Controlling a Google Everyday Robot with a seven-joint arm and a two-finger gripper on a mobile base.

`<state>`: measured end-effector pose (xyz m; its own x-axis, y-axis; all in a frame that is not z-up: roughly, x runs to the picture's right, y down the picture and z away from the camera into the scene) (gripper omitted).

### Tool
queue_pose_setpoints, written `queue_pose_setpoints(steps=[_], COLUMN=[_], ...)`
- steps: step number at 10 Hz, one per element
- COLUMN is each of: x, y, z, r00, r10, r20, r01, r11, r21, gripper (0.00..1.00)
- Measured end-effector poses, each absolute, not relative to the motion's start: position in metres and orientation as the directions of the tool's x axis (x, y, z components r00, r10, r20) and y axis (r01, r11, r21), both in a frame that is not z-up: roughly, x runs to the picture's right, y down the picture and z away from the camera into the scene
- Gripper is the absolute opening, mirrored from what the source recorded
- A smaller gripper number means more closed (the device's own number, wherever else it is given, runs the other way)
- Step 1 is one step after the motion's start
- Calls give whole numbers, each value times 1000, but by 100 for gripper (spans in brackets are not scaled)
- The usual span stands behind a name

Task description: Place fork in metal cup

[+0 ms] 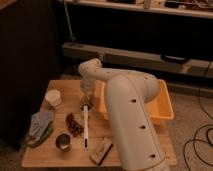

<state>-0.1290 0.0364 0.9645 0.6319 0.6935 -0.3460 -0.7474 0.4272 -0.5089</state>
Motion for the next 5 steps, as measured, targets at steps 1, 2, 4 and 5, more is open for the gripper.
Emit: queue_pose_setpoints(steps=[1, 2, 4, 5], x=[-129, -128, -129, -129], y=[37, 39, 40, 42], z=[965, 966, 967, 968], r00=[631, 629, 628, 628], r10=[694, 695, 696, 695], r20=[-347, -348, -349, -350], r01=[-749, -750, -751, -751], r11=[426, 425, 425, 426], r21=[-508, -506, -505, -504], gripper=[65, 65, 65, 65])
